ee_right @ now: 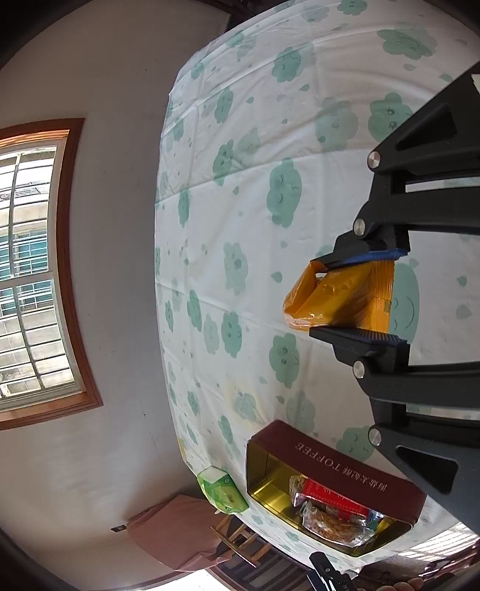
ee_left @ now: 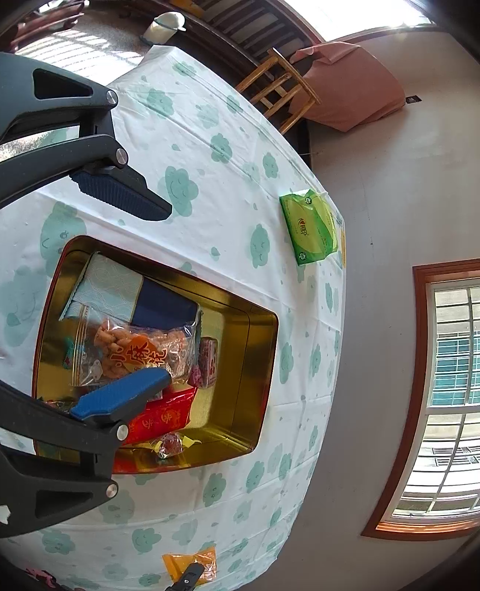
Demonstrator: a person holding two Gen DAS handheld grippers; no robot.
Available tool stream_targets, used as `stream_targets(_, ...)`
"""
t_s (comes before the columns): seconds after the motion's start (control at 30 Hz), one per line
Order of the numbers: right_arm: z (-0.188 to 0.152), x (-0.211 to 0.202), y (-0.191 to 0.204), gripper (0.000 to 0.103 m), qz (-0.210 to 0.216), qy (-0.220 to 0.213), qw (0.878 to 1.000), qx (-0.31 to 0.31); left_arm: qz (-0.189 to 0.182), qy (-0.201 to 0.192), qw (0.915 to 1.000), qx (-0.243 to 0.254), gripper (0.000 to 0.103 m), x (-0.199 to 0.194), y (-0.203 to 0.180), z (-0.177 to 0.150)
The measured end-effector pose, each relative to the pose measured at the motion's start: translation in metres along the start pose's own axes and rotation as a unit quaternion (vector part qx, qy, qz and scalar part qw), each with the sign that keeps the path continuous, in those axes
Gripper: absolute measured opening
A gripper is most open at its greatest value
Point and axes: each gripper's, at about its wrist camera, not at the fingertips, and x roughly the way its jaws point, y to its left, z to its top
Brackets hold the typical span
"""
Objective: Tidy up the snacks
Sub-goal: 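Carry the orange triangular bag over the gold tin with the right gripper, then lower the orange bag into the tin and open the right gripper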
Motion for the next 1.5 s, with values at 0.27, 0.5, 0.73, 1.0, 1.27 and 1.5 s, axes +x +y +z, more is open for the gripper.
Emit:
stream_targets(0.27, 0.016, -0.003, 0.086, 0.029, 0.079, -0.015, 0.996, -0.044, 0.008, 0.008, 0.9999, -0.005, 0.08, 0.002, 0.014, -0.005)
stream_targets(0.5, 0.018, 0.005, 0.135, 0.029, 0.116, 0.001, 0.991, -0.069, 0.004, 0.018, 0.9997, -0.013, 0.081, 0.003, 0.026, -0.01)
stream_targets(0.73, 0.012, 0.023, 0.166, 0.029, 0.134, 0.023, 0.987, -0.088, 0.012, 0.027, 0.9991, -0.029, 0.081, 0.006, 0.042, -0.012)
stream_targets(1.0, 0.006, 0.041, 0.19, 0.029, 0.147, 0.043, 0.983, -0.097, 0.025, 0.026, 0.9984, -0.044, 0.081, 0.004, 0.058, -0.015)
stream_targets(1.27, 0.001, 0.061, 0.203, 0.029, 0.16, 0.07, 0.98, -0.091, 0.047, 0.03, 0.9967, -0.059, 0.081, 0.005, 0.076, -0.017)
stream_targets(1.5, -0.003, 0.072, 0.214, 0.029, 0.165, 0.08, 0.979, -0.091, 0.049, 0.032, 0.9967, -0.056, 0.081, 0.006, 0.076, -0.018)
